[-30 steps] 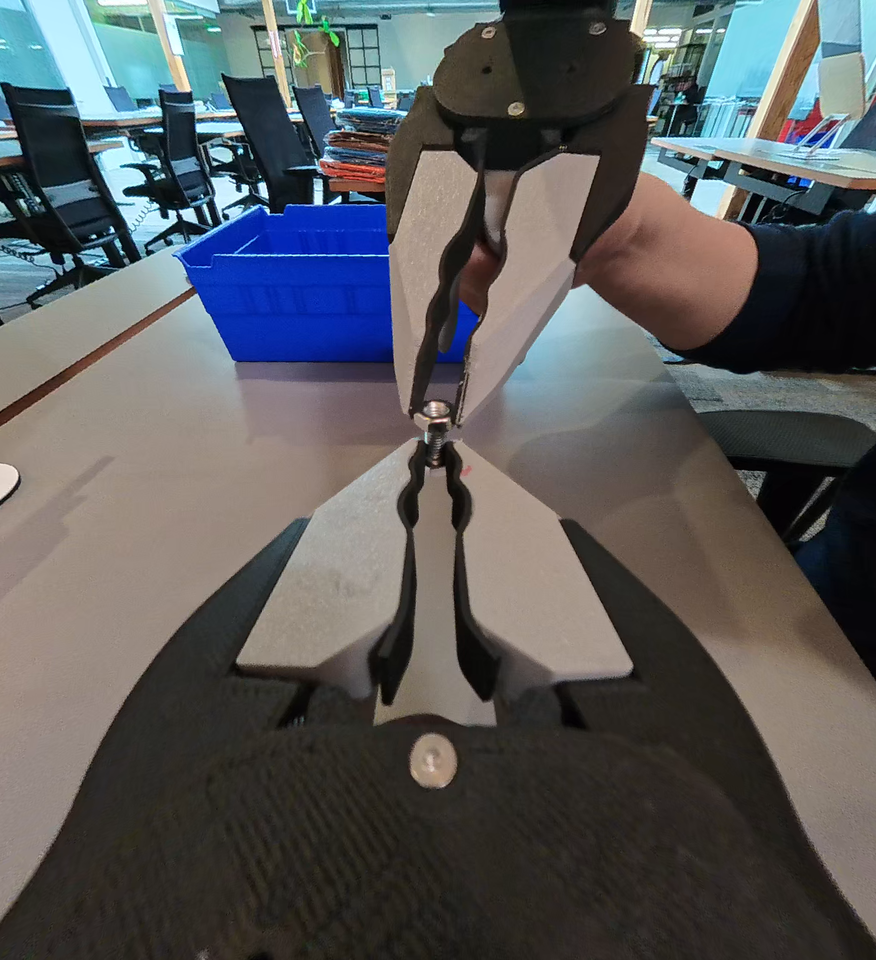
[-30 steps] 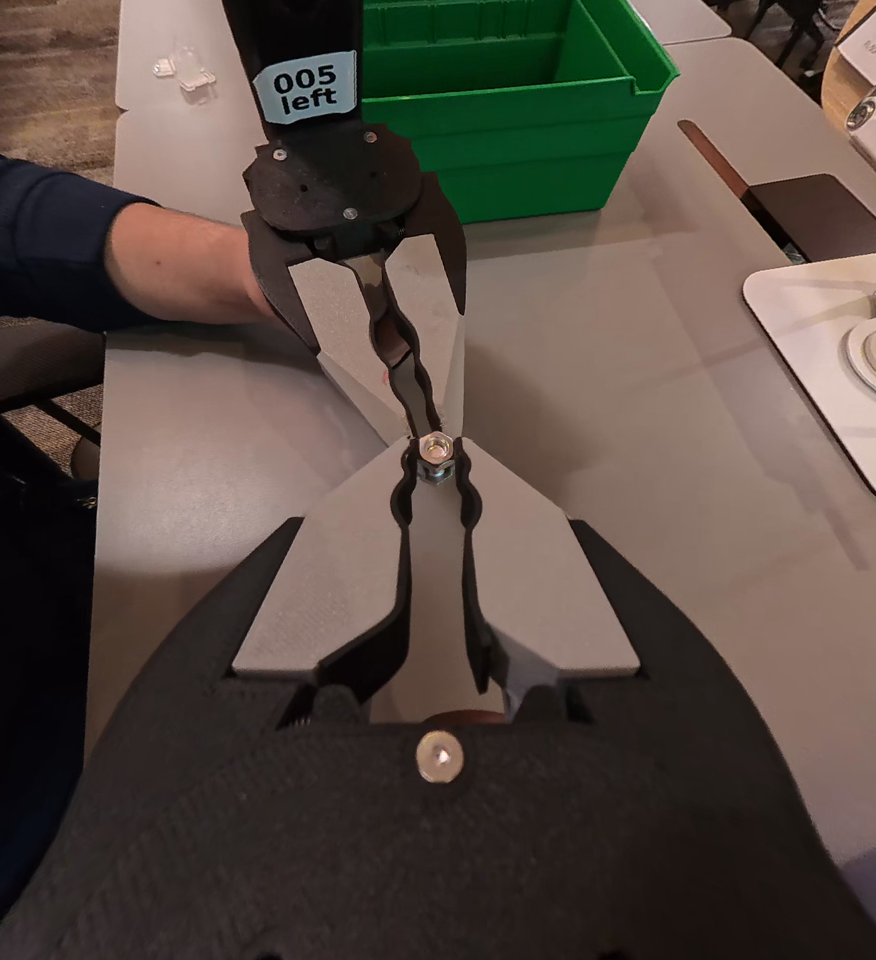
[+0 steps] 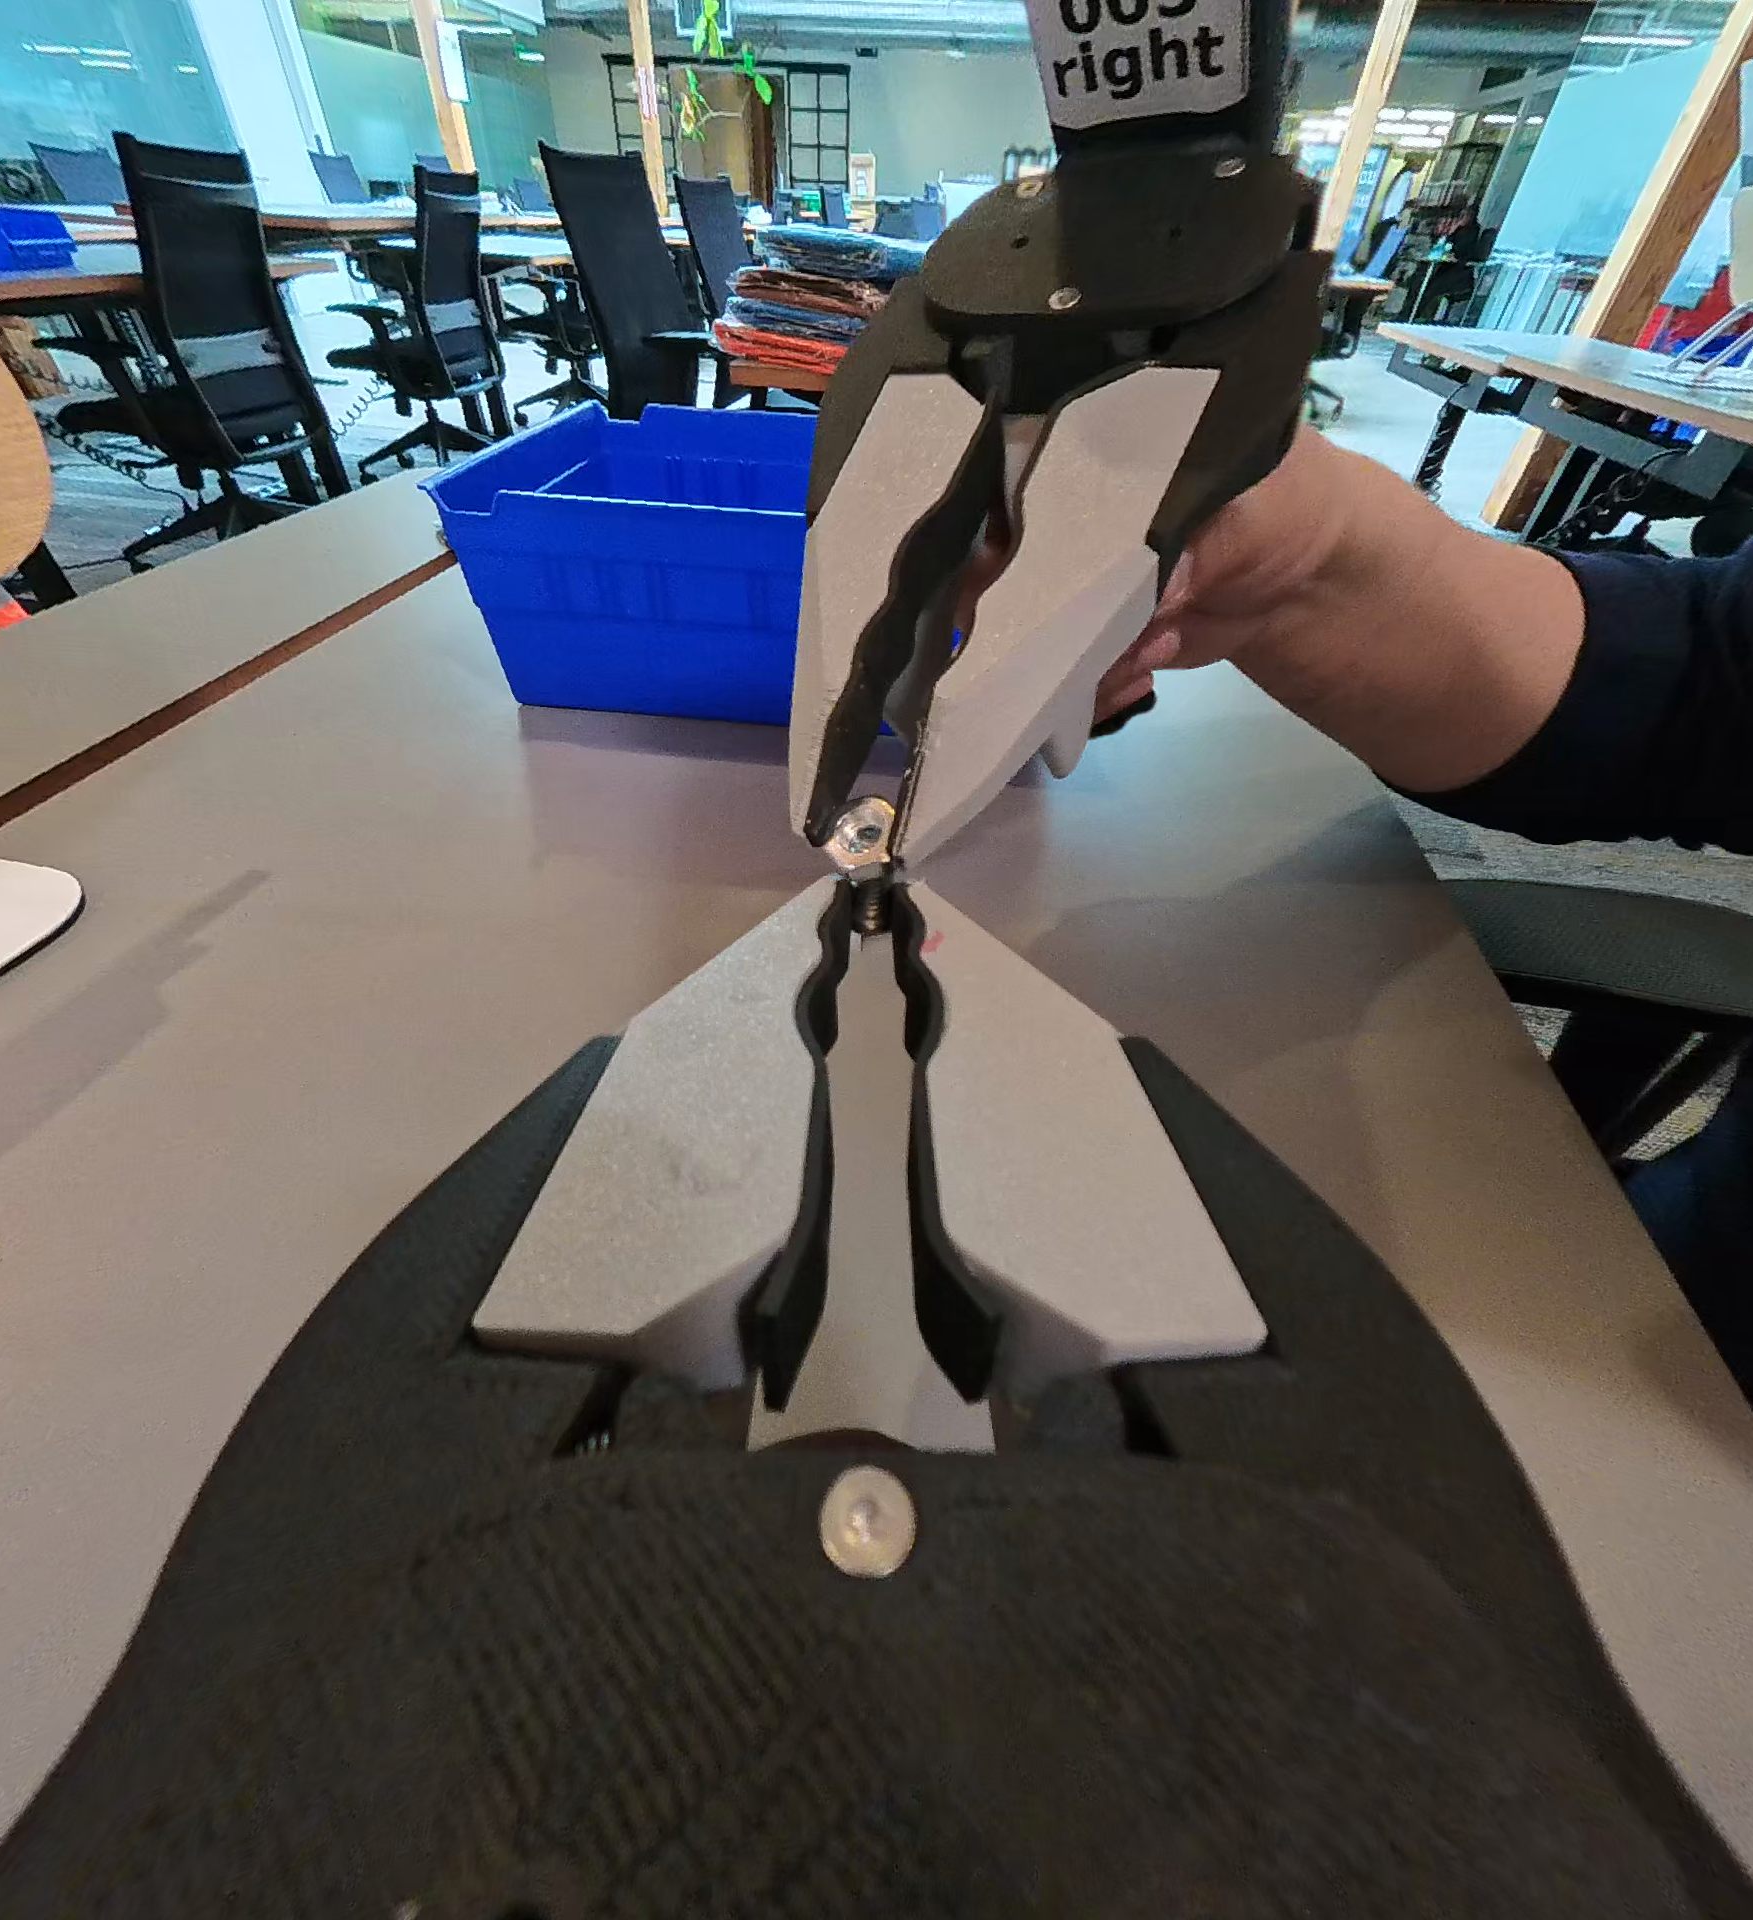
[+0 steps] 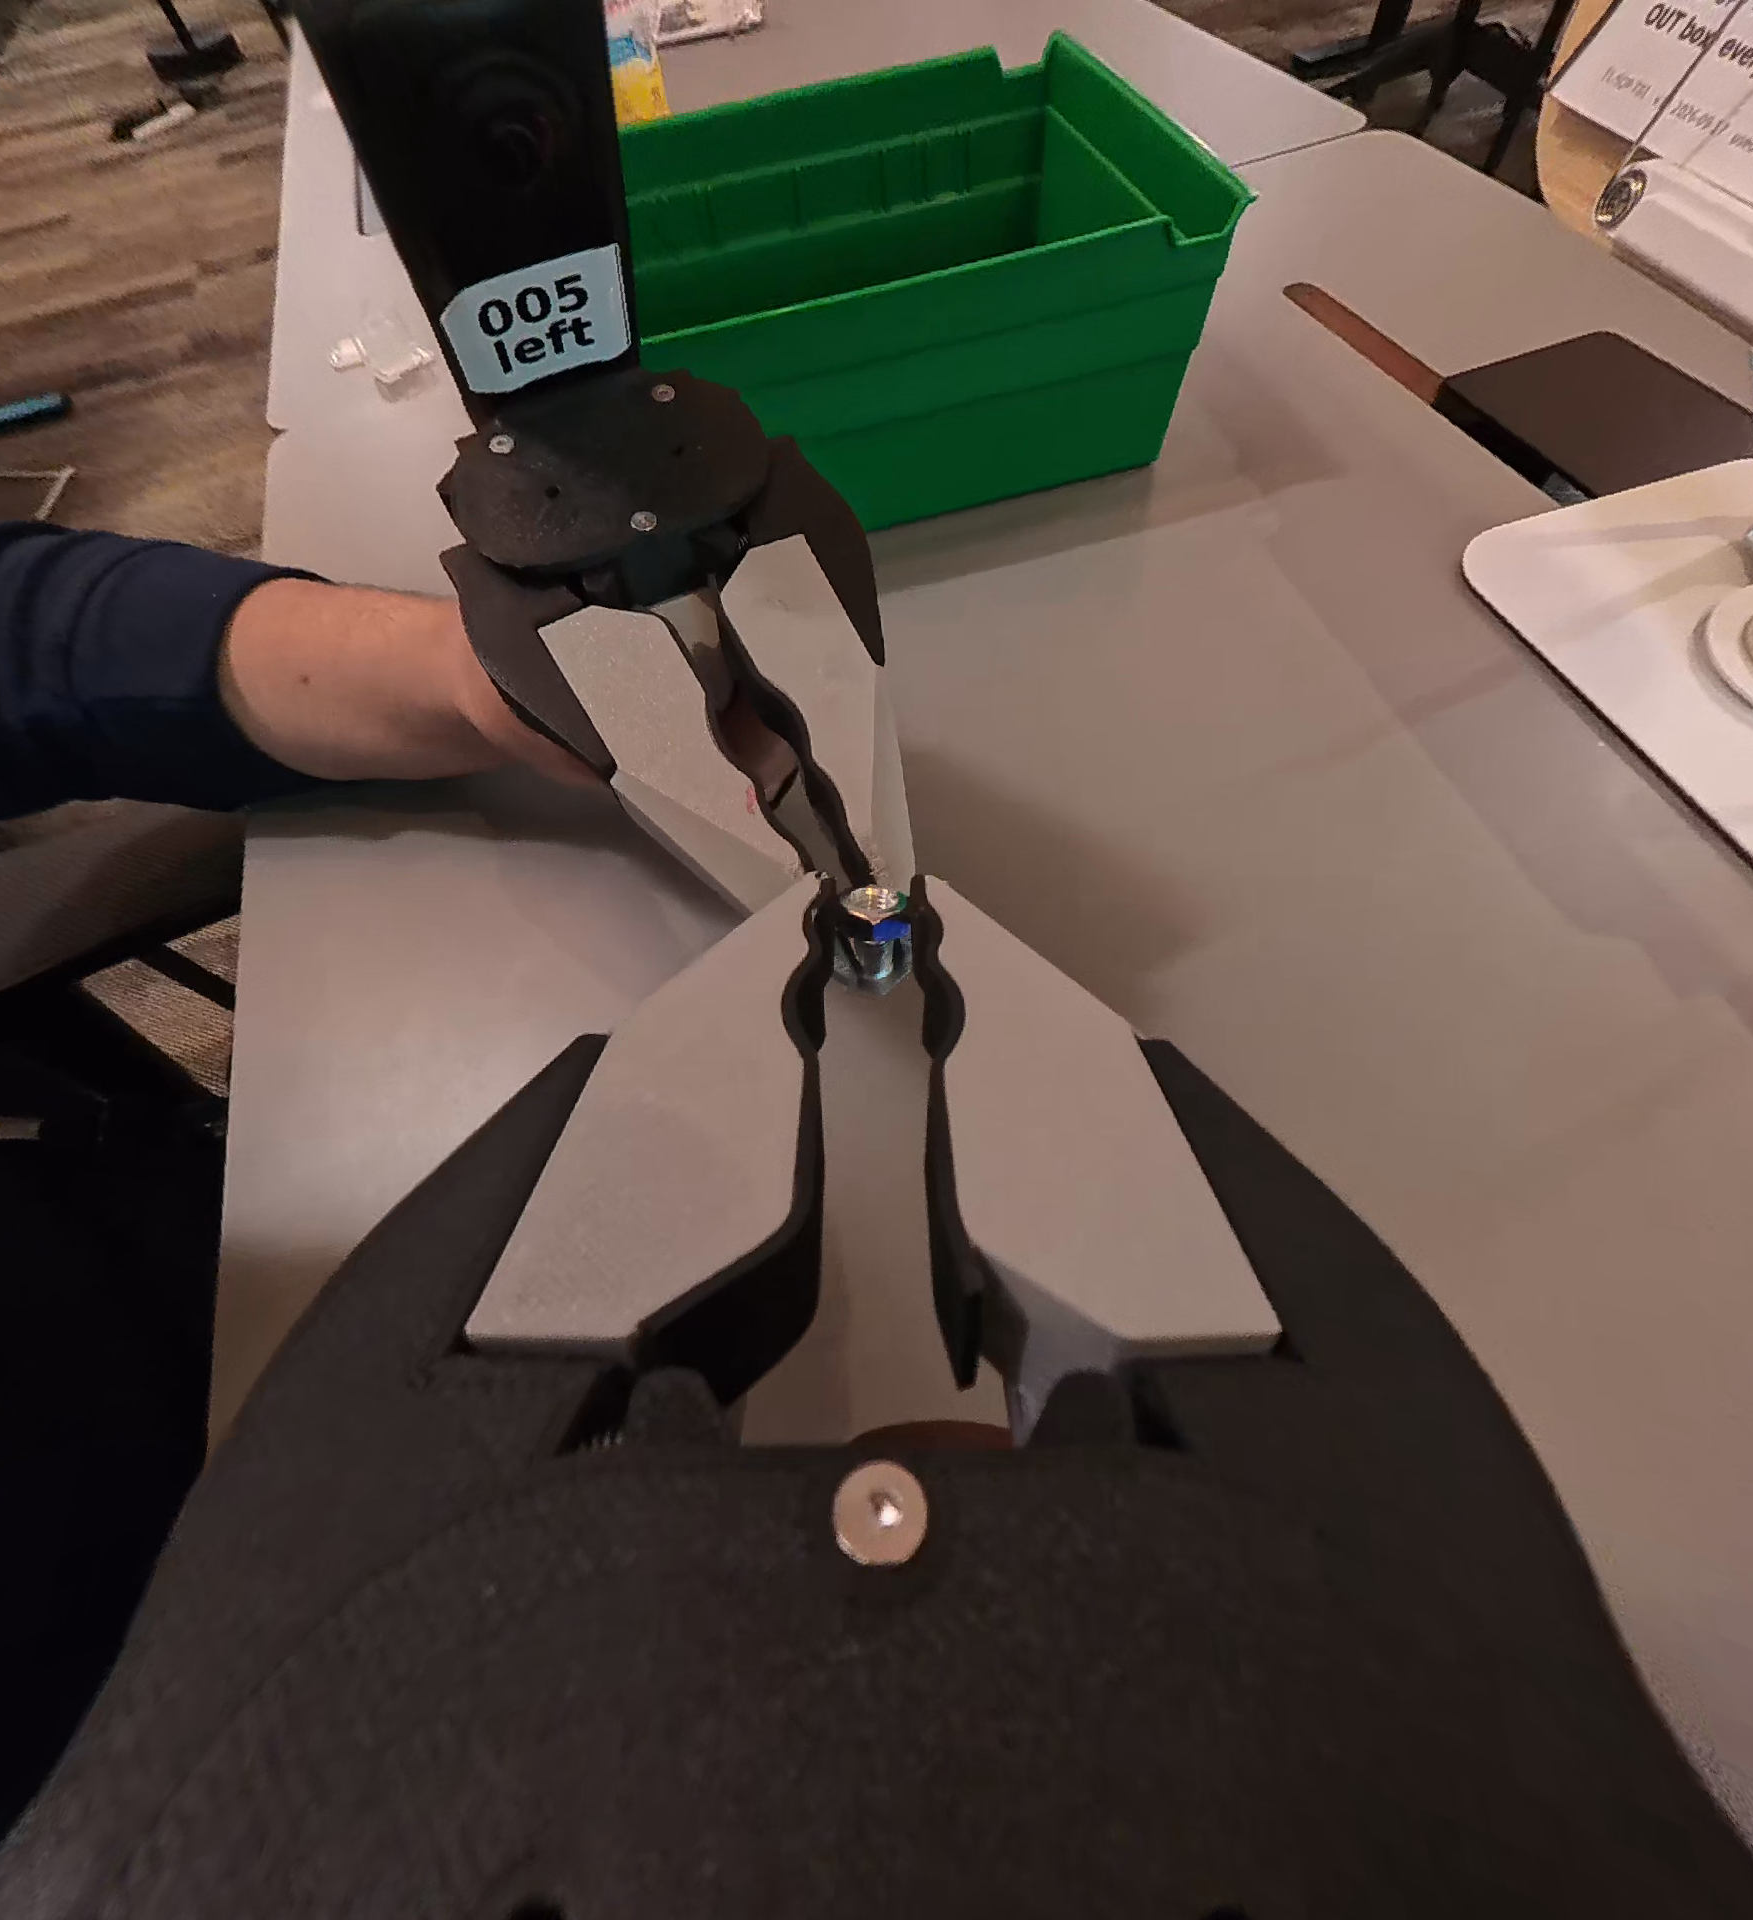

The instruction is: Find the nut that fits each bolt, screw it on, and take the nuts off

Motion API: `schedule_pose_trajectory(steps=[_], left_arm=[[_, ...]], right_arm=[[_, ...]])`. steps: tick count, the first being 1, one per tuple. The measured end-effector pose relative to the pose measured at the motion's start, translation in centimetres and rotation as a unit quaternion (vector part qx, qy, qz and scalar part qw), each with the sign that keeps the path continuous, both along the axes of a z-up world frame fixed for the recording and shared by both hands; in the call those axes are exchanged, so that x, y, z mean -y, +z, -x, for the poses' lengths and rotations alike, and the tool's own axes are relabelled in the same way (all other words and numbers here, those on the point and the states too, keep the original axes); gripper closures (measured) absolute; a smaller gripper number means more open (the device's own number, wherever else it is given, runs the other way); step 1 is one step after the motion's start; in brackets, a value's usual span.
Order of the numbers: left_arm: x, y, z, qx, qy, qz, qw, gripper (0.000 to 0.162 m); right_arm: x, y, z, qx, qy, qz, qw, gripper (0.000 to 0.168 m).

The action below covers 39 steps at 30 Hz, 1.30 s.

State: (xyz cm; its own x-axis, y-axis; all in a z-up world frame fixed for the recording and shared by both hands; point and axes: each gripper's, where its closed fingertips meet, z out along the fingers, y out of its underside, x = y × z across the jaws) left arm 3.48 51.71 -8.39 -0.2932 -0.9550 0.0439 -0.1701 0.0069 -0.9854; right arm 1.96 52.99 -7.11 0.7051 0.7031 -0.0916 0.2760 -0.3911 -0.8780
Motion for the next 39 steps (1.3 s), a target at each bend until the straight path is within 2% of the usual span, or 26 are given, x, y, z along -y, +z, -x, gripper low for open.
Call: schedule_pose_trajectory(steps=[13,16,23,26,31,39], left_arm=[[0.0,0.3,0.0,0.007,0.001,0.004,1.000,0.157],[-0.1,0.6,0.1,0.012,-0.003,0.023,1.000,0.157],[0.4,1.7,0.6,0.024,-0.050,0.123,0.991,0.157],[0.4,1.7,0.6,0.024,-0.050,0.124,0.991,0.157],[0.4,1.8,0.6,0.027,-0.047,0.120,0.991,0.157],[0.3,1.9,0.6,0.028,-0.042,0.115,0.992,0.157]], right_arm=[[0.1,0.8,-0.1,-0.054,0.005,-0.007,0.998,0.157],[0.4,1.7,-0.2,-0.095,0.011,-0.007,0.995,0.157],[0.4,2.9,-0.5,-0.212,0.015,0.016,0.977,0.157],[0.3,3.3,-0.4,-0.260,0.019,0.023,0.965,0.157],[0.1,2.7,0.0,-0.267,0.018,0.027,0.963,0.157],[0.1,2.3,0.3,-0.233,0.013,0.016,0.972,0.157]])
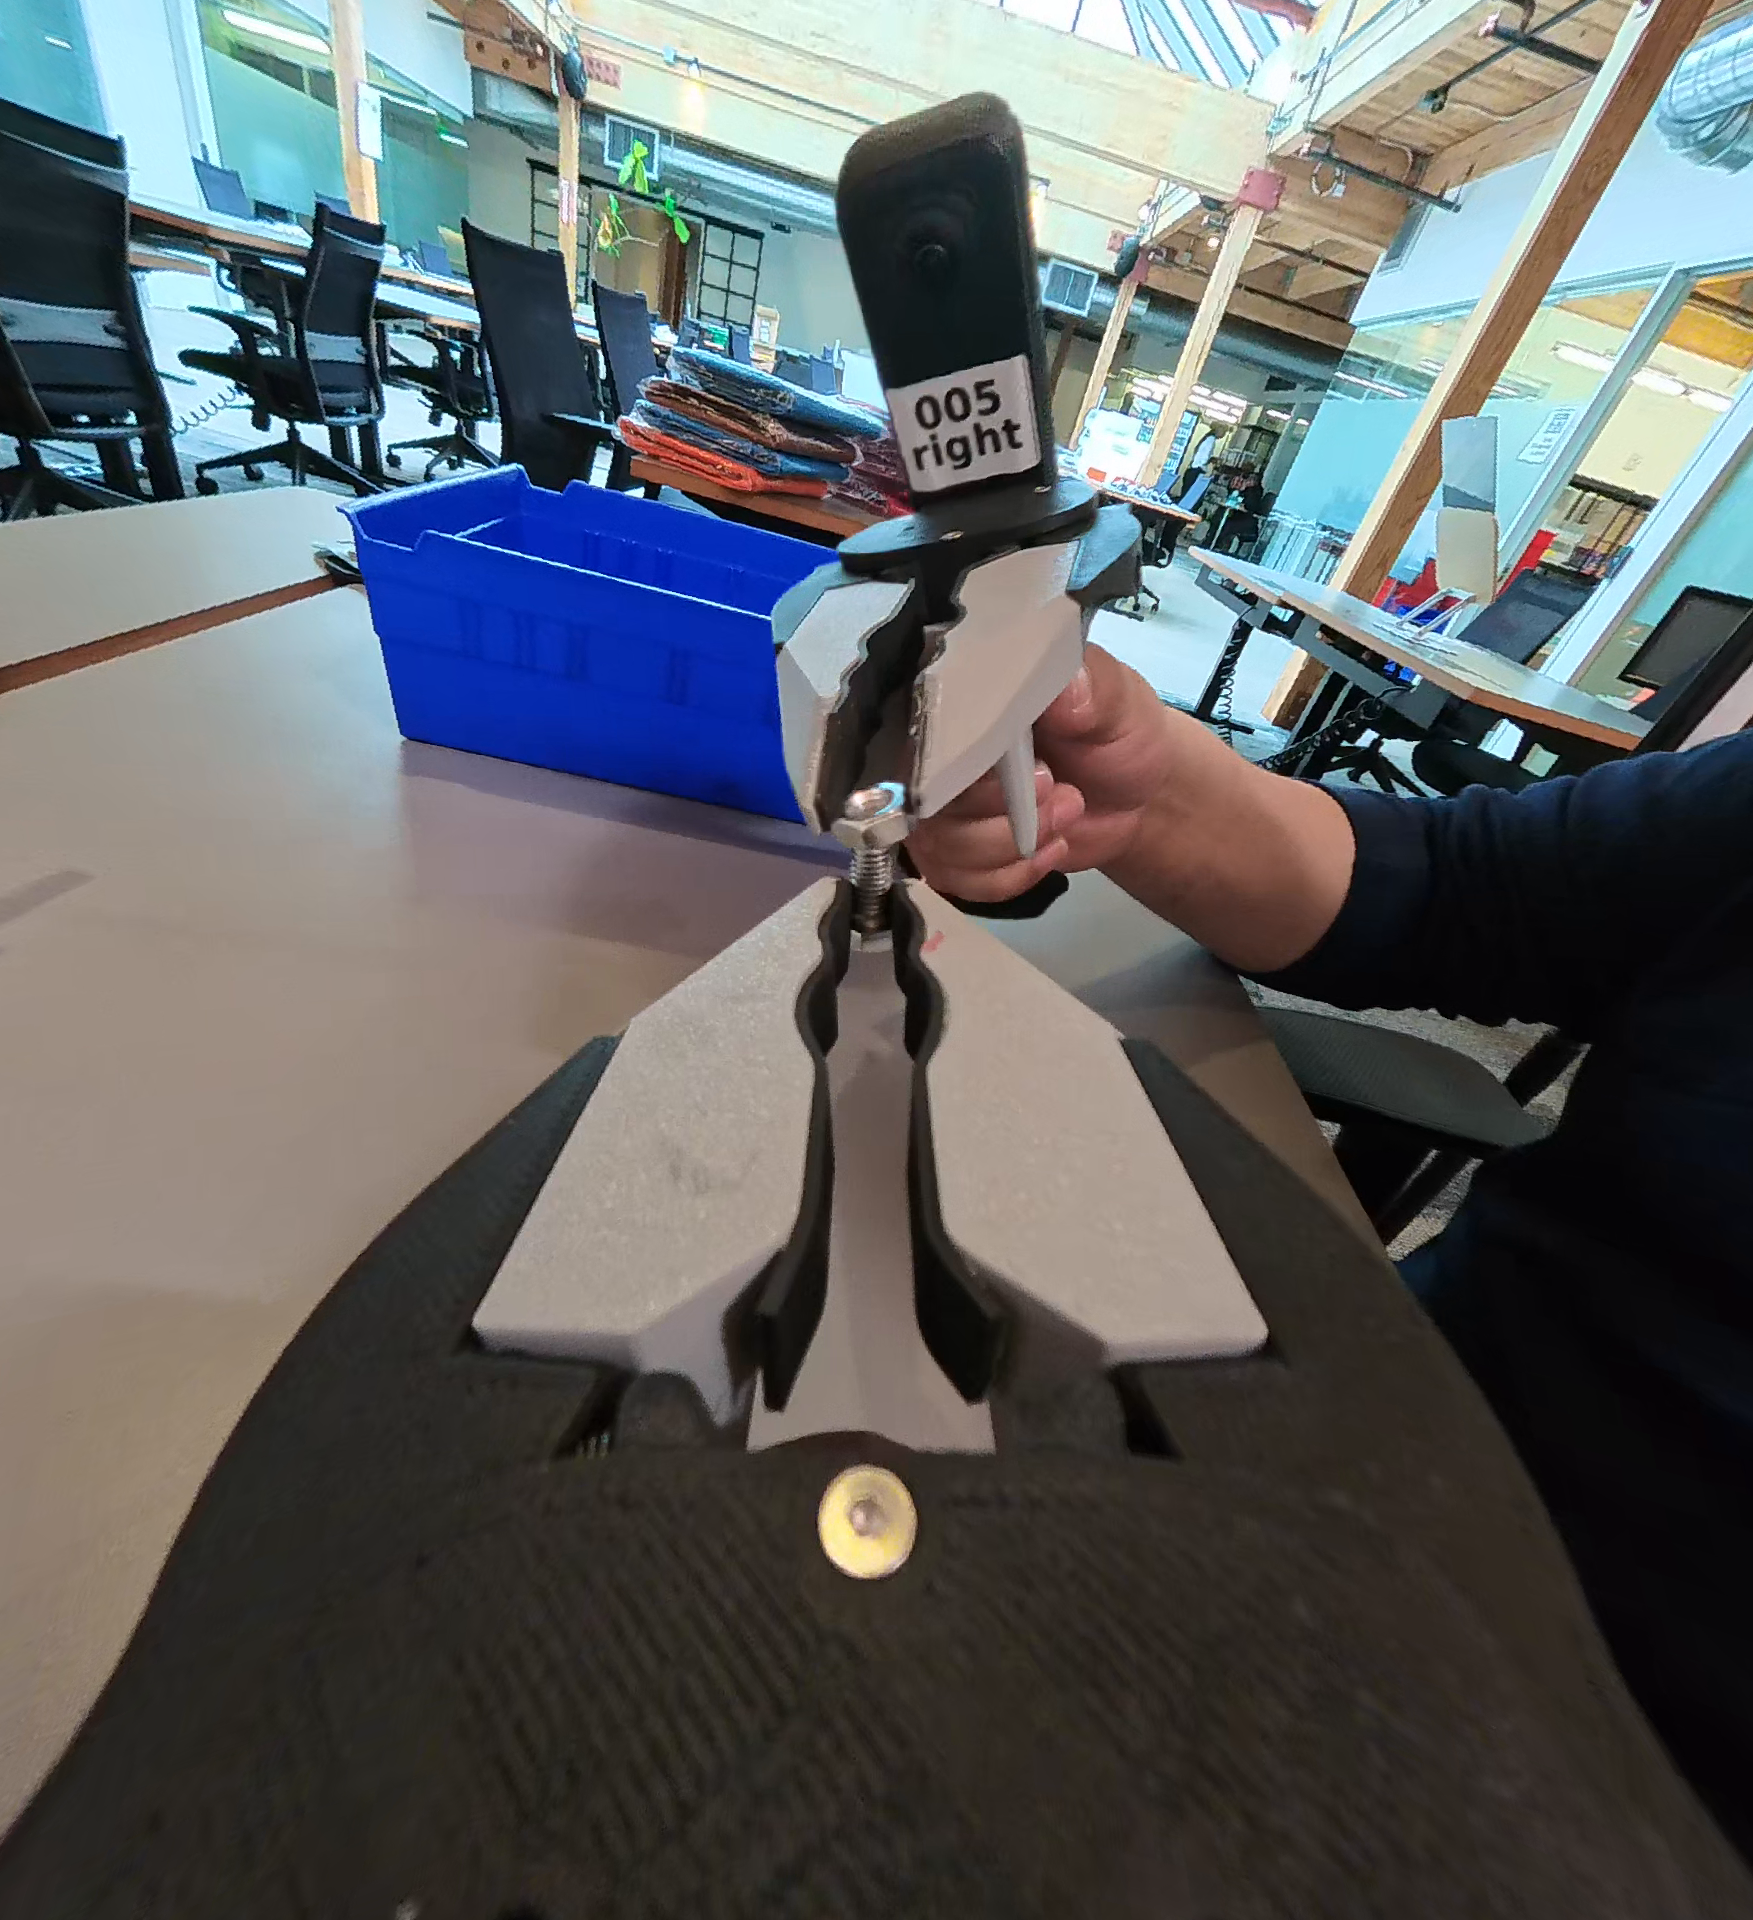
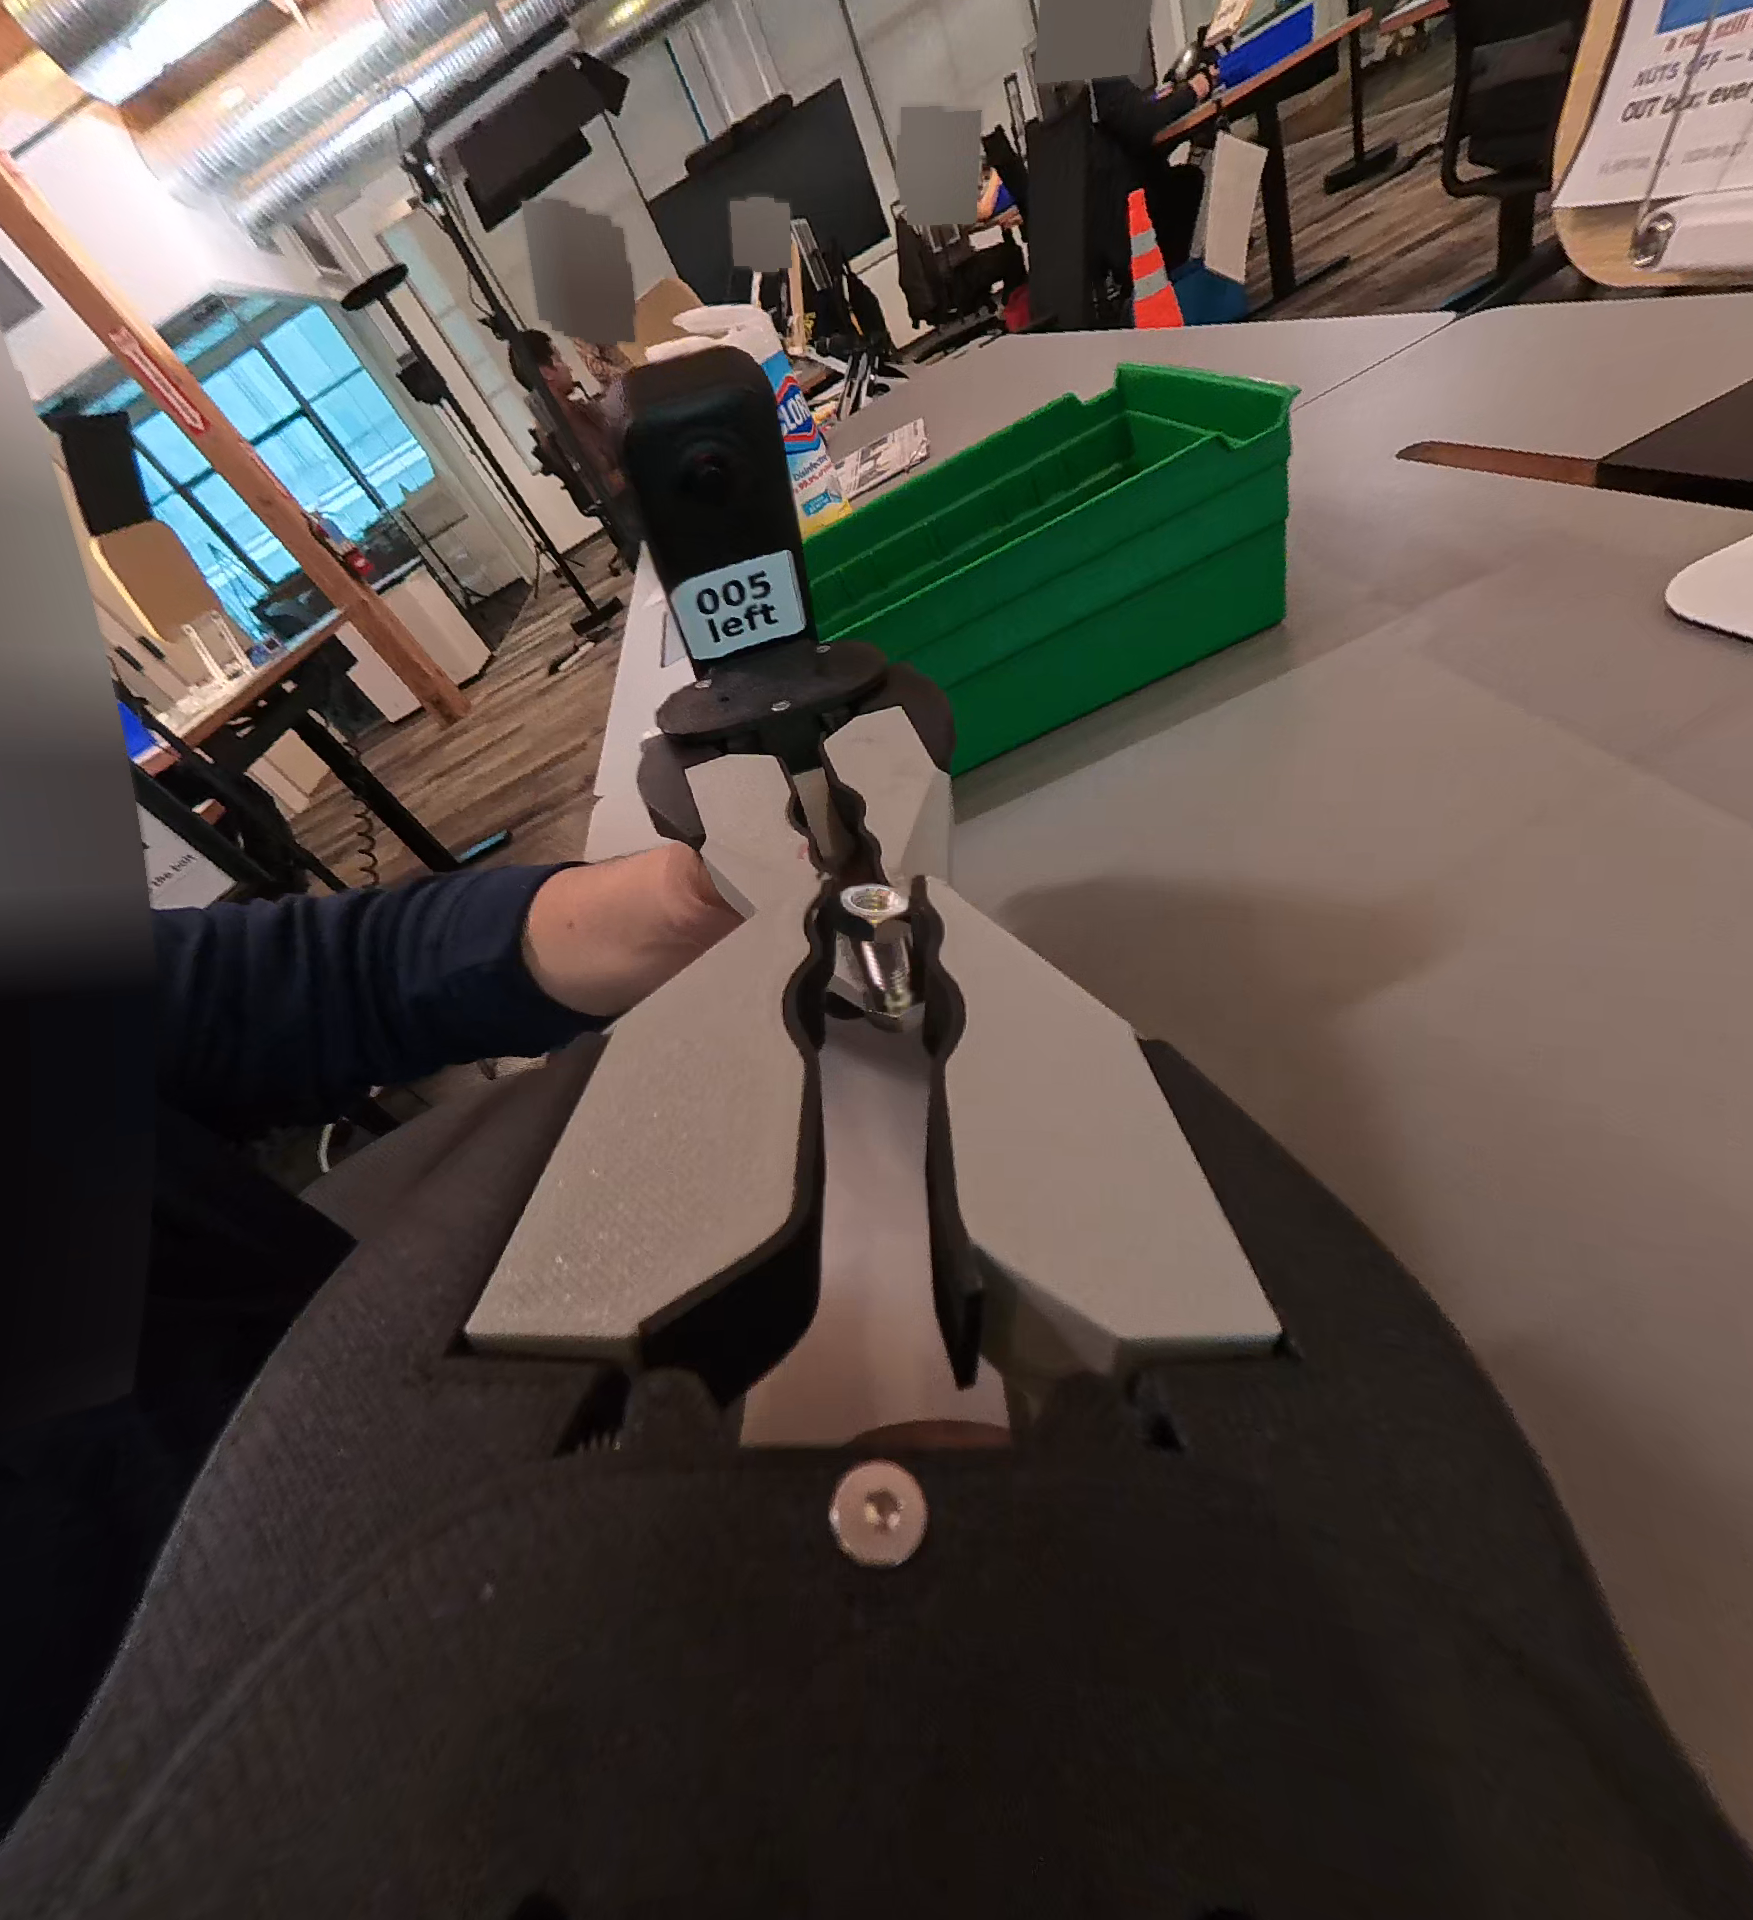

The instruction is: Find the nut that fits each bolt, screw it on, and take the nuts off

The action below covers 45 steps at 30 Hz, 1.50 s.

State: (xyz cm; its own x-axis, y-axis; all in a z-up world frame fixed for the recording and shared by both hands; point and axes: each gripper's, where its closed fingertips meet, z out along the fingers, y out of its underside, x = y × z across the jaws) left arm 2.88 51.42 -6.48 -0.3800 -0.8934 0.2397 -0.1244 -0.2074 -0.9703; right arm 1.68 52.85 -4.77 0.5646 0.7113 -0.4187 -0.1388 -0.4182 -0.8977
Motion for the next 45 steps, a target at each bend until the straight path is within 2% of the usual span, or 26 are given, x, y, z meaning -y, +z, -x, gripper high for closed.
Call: schedule_pose_trajectory(steps=[20,45], left_arm=[[-0.09,-0.07,-0.04,-0.003,0.003,0.004,1.000,0.157],[0.11,-0.27,-0.04,0.007,0.012,-0.055,0.998,0.157]], right_arm=[[0.08,-0.46,-0.22,0.047,-0.029,-0.049,0.997,0.157],[0.37,-0.56,-0.09,0.056,-0.023,-0.053,0.997,0.157]])
